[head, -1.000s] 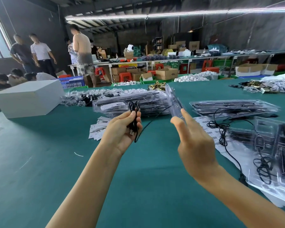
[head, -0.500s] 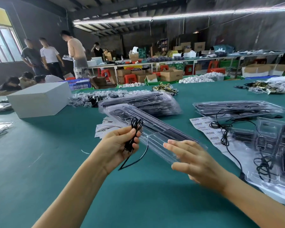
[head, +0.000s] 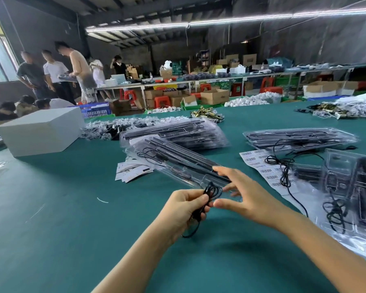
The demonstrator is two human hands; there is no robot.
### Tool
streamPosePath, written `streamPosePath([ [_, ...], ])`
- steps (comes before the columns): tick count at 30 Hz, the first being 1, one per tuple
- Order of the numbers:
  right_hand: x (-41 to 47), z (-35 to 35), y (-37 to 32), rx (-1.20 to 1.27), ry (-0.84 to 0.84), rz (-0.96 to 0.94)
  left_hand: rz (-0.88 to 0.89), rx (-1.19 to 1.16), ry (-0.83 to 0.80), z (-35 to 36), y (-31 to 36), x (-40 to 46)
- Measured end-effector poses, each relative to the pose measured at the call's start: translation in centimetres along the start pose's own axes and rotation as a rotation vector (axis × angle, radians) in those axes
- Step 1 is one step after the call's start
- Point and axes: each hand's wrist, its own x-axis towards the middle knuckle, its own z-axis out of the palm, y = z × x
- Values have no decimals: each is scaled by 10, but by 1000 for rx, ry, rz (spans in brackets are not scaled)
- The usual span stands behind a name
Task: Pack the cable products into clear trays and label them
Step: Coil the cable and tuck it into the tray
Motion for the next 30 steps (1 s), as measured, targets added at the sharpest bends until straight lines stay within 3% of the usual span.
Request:
streamPosePath([
  [3,13,15,-11,-15,-48,-83,22,72,-65,4,-5,-4],
  [6,14,27,-10,-122,-21,-165,2,67,1,-1,-4,-10],
  [13,3,50,-8,-174,405,-163,-94,72,-94,-6,-1,-13],
  [18,2,51,-10,-122,455,-58,-127,-4,-143,-9,1,-14],
  [20,2,52,-8,-72,447,-6,-85,131,-116,-9,2,-15],
  [26,2,51,-11,-3,447,-20,188,972,-56,3,4,-16],
  [30,1,52,-11,-106,440,-90,241,1050,-30,7,1,-18],
])
